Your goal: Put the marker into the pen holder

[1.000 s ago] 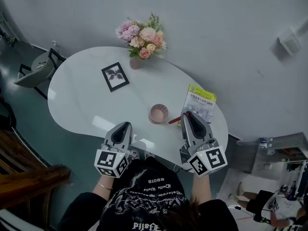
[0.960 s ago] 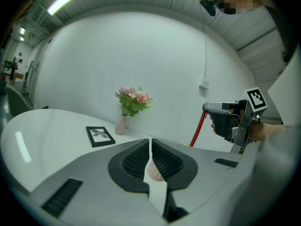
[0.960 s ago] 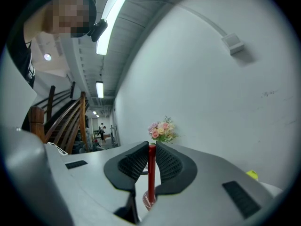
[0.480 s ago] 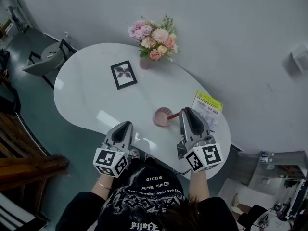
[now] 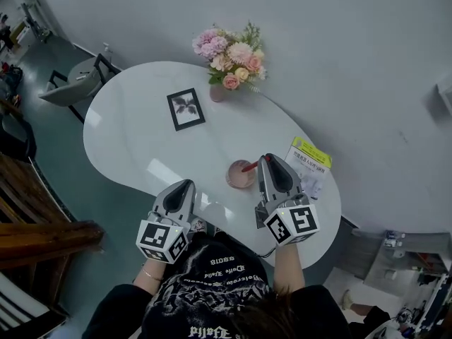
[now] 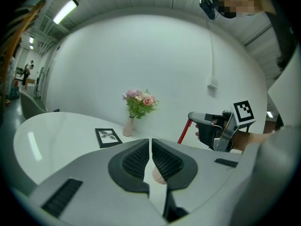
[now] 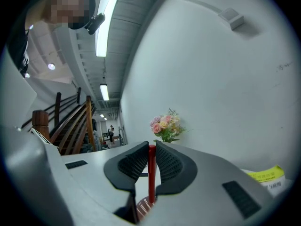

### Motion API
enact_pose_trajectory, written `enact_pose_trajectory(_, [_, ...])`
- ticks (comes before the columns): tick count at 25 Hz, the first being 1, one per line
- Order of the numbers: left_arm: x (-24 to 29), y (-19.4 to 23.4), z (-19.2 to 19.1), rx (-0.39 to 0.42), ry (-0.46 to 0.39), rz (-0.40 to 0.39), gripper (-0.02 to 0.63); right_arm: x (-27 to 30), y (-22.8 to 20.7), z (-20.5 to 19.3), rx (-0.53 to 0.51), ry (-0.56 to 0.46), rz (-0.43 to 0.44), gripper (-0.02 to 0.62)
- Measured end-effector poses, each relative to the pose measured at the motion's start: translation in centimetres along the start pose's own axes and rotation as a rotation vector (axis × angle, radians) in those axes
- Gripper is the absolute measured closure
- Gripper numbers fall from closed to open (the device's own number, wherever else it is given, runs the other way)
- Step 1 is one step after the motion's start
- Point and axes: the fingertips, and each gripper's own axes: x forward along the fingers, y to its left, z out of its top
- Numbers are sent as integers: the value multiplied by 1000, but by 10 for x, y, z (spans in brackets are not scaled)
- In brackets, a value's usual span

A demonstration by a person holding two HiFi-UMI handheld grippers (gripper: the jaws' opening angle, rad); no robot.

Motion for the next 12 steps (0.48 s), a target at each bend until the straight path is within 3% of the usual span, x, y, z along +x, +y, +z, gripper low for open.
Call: enact_pose_trajectory(12, [-6, 16, 0, -6, -2, 79, 571, 22, -2, -38, -8, 90, 37, 523])
